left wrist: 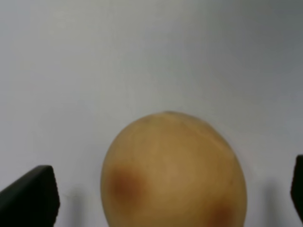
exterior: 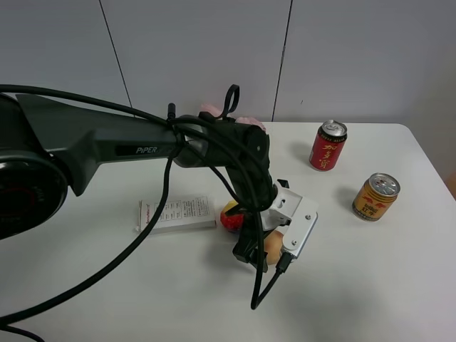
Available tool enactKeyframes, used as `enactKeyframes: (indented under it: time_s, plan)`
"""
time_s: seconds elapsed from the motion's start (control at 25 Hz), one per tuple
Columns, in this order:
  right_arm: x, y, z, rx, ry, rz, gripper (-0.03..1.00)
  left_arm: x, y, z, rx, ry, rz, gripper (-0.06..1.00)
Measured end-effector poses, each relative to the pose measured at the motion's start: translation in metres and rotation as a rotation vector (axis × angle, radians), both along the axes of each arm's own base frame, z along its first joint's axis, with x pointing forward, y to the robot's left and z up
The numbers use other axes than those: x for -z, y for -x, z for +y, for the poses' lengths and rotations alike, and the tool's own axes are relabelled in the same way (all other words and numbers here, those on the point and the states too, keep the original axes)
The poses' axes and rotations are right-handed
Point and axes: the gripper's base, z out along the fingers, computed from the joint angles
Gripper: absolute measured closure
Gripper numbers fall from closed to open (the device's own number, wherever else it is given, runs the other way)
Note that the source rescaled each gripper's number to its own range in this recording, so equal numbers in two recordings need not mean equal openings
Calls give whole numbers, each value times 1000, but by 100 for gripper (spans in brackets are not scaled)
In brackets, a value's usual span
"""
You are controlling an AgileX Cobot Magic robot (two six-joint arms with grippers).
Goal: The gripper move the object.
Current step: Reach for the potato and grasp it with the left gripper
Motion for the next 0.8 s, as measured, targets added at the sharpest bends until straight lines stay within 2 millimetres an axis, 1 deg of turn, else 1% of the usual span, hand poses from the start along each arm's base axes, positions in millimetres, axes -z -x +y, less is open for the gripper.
enactKeyframes:
  time_s: [0.2, 0.4, 0.56, 0.8]
  plan:
    - [0, 0, 0, 0, 0, 0, -3, 3, -3, 2, -14, 0, 7, -6]
    - [0, 0, 0, 0, 0, 0, -3, 3, -12, 9, -30, -6, 3, -6]
    - [0, 0, 0, 0, 0, 0, -3, 4, -12, 10, -20, -21, 3, -6]
    - [0, 0, 0, 0, 0, 0, -3, 14, -10, 11, -11, -51, 37, -6]
